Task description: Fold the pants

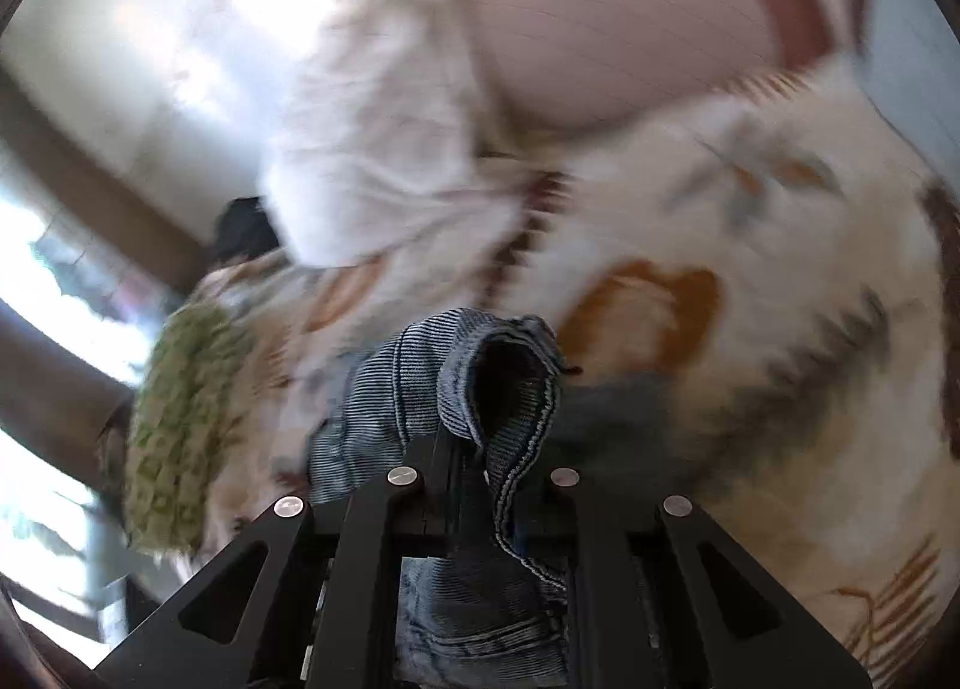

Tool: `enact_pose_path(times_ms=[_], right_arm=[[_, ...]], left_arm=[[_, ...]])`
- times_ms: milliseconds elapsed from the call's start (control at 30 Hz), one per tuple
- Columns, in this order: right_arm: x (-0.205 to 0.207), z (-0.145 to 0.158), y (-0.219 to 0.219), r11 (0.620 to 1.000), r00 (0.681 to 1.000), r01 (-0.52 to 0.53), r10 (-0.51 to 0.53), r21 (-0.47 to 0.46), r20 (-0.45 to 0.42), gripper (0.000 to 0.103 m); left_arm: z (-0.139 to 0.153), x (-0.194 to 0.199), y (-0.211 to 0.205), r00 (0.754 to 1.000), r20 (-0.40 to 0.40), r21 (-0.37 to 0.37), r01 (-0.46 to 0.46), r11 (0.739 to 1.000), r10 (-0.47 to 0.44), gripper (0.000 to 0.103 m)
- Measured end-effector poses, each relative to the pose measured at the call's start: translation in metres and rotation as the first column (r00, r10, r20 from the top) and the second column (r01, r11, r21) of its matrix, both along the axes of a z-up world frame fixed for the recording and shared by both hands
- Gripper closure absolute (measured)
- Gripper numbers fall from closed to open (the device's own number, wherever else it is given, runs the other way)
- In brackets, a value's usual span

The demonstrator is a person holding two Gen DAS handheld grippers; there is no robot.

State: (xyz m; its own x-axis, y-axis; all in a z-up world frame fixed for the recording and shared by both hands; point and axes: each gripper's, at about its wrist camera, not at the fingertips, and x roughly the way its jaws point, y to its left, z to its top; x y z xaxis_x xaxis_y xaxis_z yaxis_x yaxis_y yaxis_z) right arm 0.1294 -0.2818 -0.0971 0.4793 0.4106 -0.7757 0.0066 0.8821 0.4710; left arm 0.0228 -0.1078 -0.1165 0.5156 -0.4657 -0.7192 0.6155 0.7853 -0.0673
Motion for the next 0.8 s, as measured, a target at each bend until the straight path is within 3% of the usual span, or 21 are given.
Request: enact_pose_path(times_ms=[33,100,167,200,233,300,367,533,667,733,800], right_arm=[[0.001,-0.010,-0.007,1.000,1.000,0.009,-0.009,-0.005,-0.013,0.090],[0.003,-0.041,-0.026,0.996,0.997,0.029,-0.023,0.085,-0.069,0.082],[0.004,-0.061,-0.037,0.991,0.994,0.069,-0.059,0.116,-0.089,0.053],[0.003,-0.067,-0.041,0.991,0.991,0.094,-0.084,0.094,-0.102,0.034],[0.000,-0.070,-0.045,0.989,0.986,0.128,-0.119,0.073,-0.118,0.032],[-0.010,-0.065,-0.056,0.978,0.982,0.175,-0.165,0.116,-0.093,0.032],[-0.022,-0.045,-0.063,0.973,0.981,0.192,-0.192,0.126,-0.015,0.032],[-0.060,0.017,-0.045,0.976,0.967,0.117,-0.155,0.185,0.203,0.033],[-0.078,0.024,-0.003,0.972,0.971,0.022,-0.078,0.236,0.228,0.040],[-0.084,0.019,0.021,0.981,0.975,-0.015,-0.028,0.191,0.220,0.056],[-0.083,0.008,0.036,0.979,0.982,-0.049,0.011,0.199,0.187,0.064]], left_arm=[[-0.005,0.002,-0.005,1.000,0.001,0.035,-0.007,0.999,0.007,0.075],[-0.009,0.001,-0.007,1.000,0.010,0.056,-0.015,0.998,0.014,0.075],[-0.007,0.002,-0.003,1.000,-0.001,0.044,-0.015,0.999,0.015,0.075],[-0.005,0.002,0.000,1.000,-0.013,0.032,-0.018,0.999,0.019,0.075],[-0.001,0.001,0.005,1.000,-0.020,0.016,-0.021,1.000,0.022,0.075],[0.010,-0.002,0.014,1.000,-0.022,-0.024,-0.018,1.000,0.017,0.075],[0.021,-0.008,0.024,1.000,0.007,-0.040,-0.014,0.999,0.014,0.073],[0.051,-0.003,0.055,0.984,0.133,-0.024,-0.118,0.993,0.120,0.072],[0.057,0.029,0.064,0.970,0.132,0.034,-0.208,0.977,0.202,0.072],[0.053,0.046,0.059,0.968,0.130,0.072,-0.226,0.972,0.215,0.072],[0.048,0.057,0.050,0.967,0.137,0.097,-0.227,0.969,0.213,0.072]])
